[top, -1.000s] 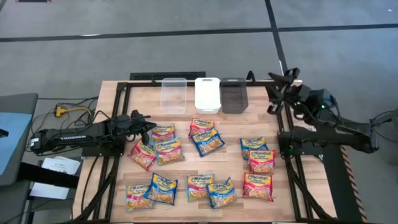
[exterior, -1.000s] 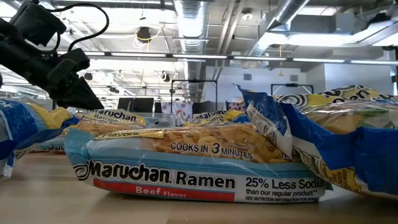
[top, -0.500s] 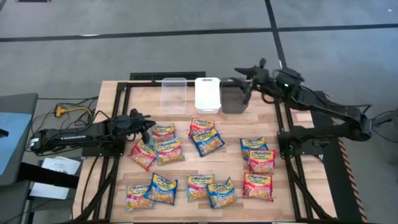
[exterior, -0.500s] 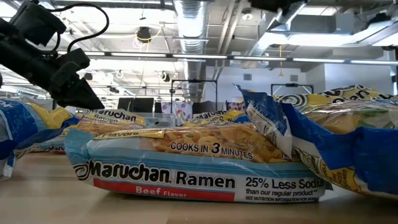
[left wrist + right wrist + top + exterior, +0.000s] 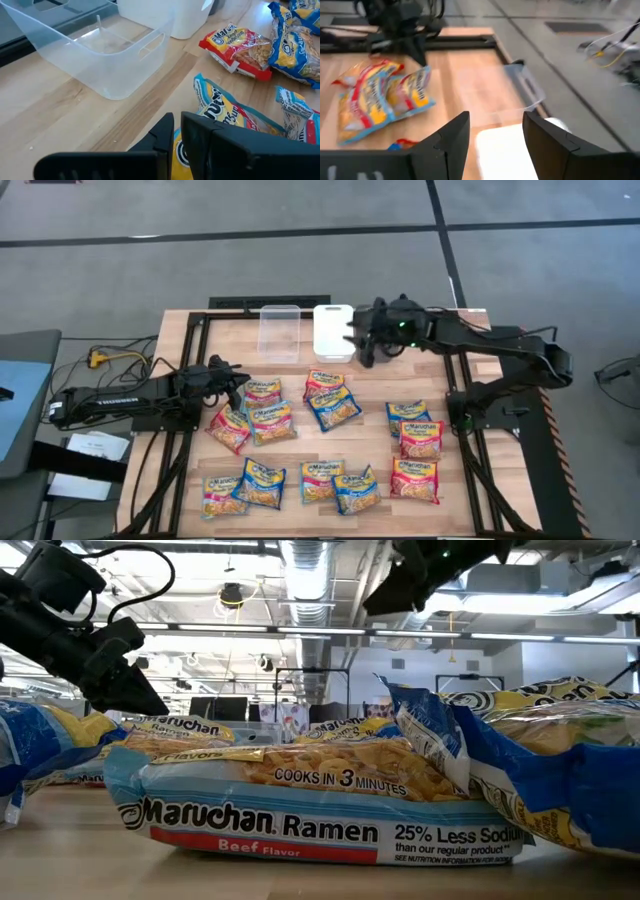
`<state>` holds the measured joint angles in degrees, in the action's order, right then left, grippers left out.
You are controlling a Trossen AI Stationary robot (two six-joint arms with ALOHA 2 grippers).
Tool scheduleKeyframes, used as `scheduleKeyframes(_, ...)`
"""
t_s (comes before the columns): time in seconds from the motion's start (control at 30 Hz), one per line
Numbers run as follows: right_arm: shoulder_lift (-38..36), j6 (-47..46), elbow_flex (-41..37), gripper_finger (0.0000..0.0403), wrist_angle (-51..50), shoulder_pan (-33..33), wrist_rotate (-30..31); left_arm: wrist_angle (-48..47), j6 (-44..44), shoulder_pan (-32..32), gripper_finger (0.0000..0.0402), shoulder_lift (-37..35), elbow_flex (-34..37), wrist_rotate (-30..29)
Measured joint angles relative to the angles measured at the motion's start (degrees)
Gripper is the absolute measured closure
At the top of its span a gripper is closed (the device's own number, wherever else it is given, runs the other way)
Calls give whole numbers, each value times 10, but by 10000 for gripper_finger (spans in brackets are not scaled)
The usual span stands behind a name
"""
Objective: Sort Maruchan noodles
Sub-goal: Put the blue noodle pack into the white bin
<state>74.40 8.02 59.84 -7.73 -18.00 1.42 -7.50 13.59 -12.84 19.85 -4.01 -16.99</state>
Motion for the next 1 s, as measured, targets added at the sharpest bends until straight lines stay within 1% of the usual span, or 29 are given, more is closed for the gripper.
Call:
scheduleKeyframes(0.33, 66, -6, 1, 195, -10, 59, -2, 3, 6, 0, 379, 0, 0, 0)
scheduleKeyframes(0.47, 94, -7, 1, 195, -8, 74, -27, 4, 6, 0, 379, 0, 0, 0)
scheduleKeyframes(0.53, 111, -7, 1, 195, -9, 81, -29, 4, 6, 0, 379, 0, 0, 0)
scheduleKeyframes(1.0, 209, -6, 1, 195, 7, 94, -32, 4, 6, 0, 379, 0, 0, 1)
